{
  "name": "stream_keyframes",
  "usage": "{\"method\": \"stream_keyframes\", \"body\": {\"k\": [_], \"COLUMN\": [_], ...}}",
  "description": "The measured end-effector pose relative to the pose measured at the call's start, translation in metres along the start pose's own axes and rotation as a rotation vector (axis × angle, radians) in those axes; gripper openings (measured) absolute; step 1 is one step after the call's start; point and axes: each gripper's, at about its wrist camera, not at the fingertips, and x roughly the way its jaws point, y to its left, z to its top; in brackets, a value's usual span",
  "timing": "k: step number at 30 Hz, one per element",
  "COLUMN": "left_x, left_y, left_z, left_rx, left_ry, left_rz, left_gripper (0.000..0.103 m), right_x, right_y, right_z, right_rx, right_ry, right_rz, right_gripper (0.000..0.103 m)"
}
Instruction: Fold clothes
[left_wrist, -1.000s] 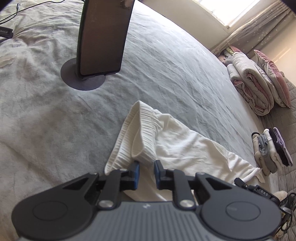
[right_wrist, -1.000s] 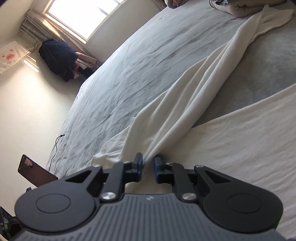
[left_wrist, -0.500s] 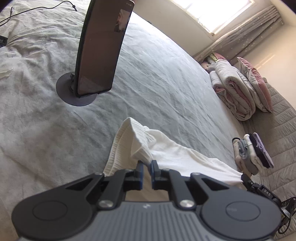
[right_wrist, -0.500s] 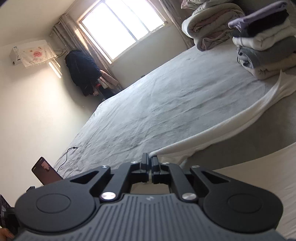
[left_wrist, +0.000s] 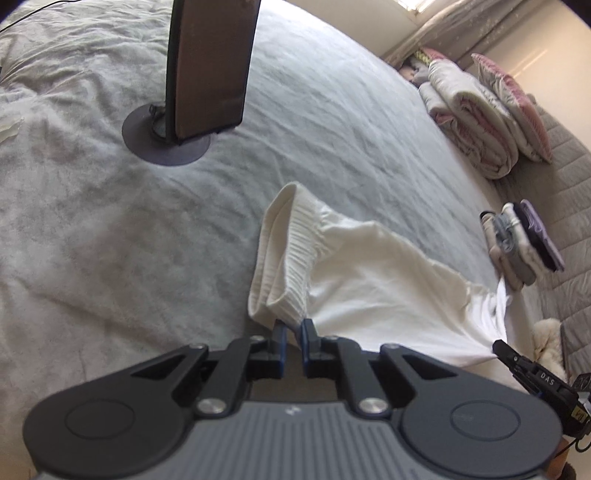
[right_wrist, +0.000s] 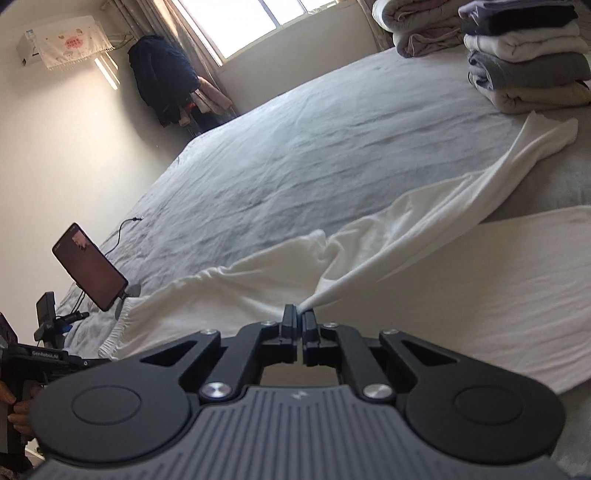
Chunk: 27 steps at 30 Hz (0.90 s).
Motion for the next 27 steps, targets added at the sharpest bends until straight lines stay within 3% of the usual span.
{"method": "stream_keyframes", "body": {"k": [4, 9, 10, 12, 14, 17, 24, 27], "left_x": [0.011, 0.006, 0.005, 0.003, 0.002, 0.001, -0.015, -0.020], "left_y": [0.000, -0.011, -0.015, -0.023, -0.031, -0.041, -0.072, -0.094], "left_z": [-0.003, 0.000, 0.001, 0.006, 0.011, 0.015, 0.013, 0.009], "left_rx": [0.024, 0.051, 0.055, 0.072, 0.086, 0.118, 0.212, 0.261], "left_ry": [0.035, 0.032, 0.033, 0.040, 0.052, 0.075, 0.067, 0.034], "left_rz": [0.056, 0.074, 0.078, 0.088, 0.104, 0.152, 0.270, 0.273], "left_gripper": [0.008, 0.009, 0.010, 0.017, 0.036, 0.043, 0.057, 0.068], "right_x": [0.011, 0.014, 0.013, 0.010, 0.008, 0.004, -0.014, -0.022], "right_y": [-0.009, -0.018, -0.019, -0.021, -0.023, -0.026, -0.046, -0.059], "right_z": [-0.010, -0.008, -0.005, 0.002, 0.008, 0.017, 0.052, 0.066], "right_rx": [0.001, 0.025, 0.030, 0.042, 0.053, 0.071, 0.085, 0.078], "right_ry": [0.055, 0.102, 0.109, 0.121, 0.134, 0.152, 0.138, 0.126], "right_rz": [-0.021, -0.020, -0.018, -0.014, -0.009, -0.003, -0.006, -0.042], "right_gripper": [0.004, 0.005, 0.010, 0.013, 0.018, 0.040, 0.040, 0.043]}}
